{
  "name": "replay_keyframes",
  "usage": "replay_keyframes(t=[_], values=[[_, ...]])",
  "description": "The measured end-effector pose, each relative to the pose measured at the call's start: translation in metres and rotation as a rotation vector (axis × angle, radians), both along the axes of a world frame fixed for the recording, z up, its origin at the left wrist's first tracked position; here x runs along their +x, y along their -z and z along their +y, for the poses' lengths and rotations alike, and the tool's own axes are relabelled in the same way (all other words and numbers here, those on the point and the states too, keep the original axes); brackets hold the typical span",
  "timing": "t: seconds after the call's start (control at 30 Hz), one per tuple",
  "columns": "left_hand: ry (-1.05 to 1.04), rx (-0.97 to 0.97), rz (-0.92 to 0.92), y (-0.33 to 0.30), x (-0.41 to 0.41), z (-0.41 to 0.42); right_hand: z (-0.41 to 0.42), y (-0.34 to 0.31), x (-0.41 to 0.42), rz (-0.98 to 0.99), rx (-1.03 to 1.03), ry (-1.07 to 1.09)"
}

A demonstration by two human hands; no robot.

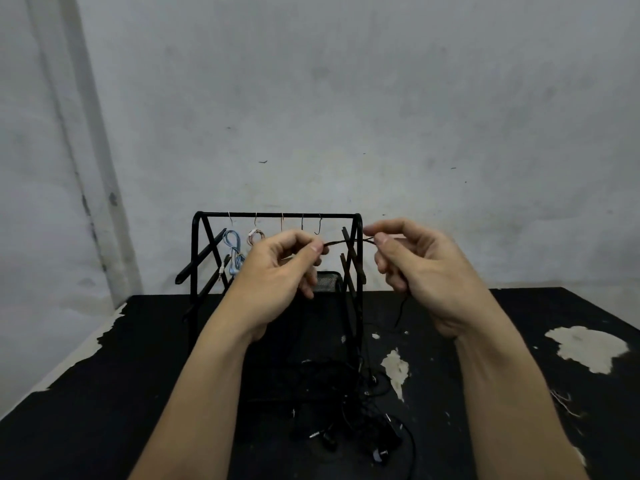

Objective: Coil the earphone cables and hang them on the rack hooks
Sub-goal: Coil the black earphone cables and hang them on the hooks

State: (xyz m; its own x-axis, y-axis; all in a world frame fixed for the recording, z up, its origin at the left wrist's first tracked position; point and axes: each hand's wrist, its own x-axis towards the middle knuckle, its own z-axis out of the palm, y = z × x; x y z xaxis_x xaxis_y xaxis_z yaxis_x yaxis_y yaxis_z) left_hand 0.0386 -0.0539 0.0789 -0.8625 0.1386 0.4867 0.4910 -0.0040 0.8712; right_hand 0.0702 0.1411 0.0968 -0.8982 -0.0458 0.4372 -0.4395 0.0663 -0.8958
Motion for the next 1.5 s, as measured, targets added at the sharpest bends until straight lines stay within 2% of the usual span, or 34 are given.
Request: replay_keyframes(t=[0.23,0.4,0.5,0.6,0.77,0.93,1.0,1.13,1.2,1.37,1.43,1.5], values=[[0.214,0.193,-0.148,-0.003,0.008,0.003,0.001,-0.004,0.005,0.025,-0.021,-0.068],[0.03,0.151,-0.15,-0.003,0.002,0.002,0.006,-0.004,0.008,0.057,-0.142,-0.164],[0.026,0.092,-0.146,-0.002,0.002,0.001,0.006,-0.005,0.011,0.021,-0.193,-0.272],[0.014,0.058,-0.147,-0.003,0.002,0.001,0.006,-0.007,0.013,0.018,-0.202,-0.259],[0.096,0.115,-0.126,-0.006,0.004,-0.004,0.011,-0.006,0.014,0.01,-0.144,-0.242],[-0.141,-0.116,-0.055,-0.003,0.006,-0.001,0.007,-0.005,0.016,-0.005,-0.071,-0.215],[-0.142,-0.101,-0.033,-0.002,0.005,0.002,0.006,-0.004,0.015,0.012,-0.028,-0.212],[0.028,0.003,0.049,-0.003,0.011,0.012,0.004,-0.005,0.016,-0.004,0.047,-0.208],[0.082,-0.016,0.12,-0.003,0.015,0.015,0.003,-0.005,0.016,0.002,0.097,-0.164],[0.055,-0.129,0.194,-0.002,0.012,0.013,0.002,-0.006,0.013,0.018,0.007,-0.07],[0.034,-0.098,0.206,-0.002,0.012,0.014,0.003,-0.006,0.014,0.023,0.059,-0.057],[0.009,0.013,0.172,-0.004,0.013,0.015,0.005,-0.007,0.016,0.019,0.152,-0.039]])
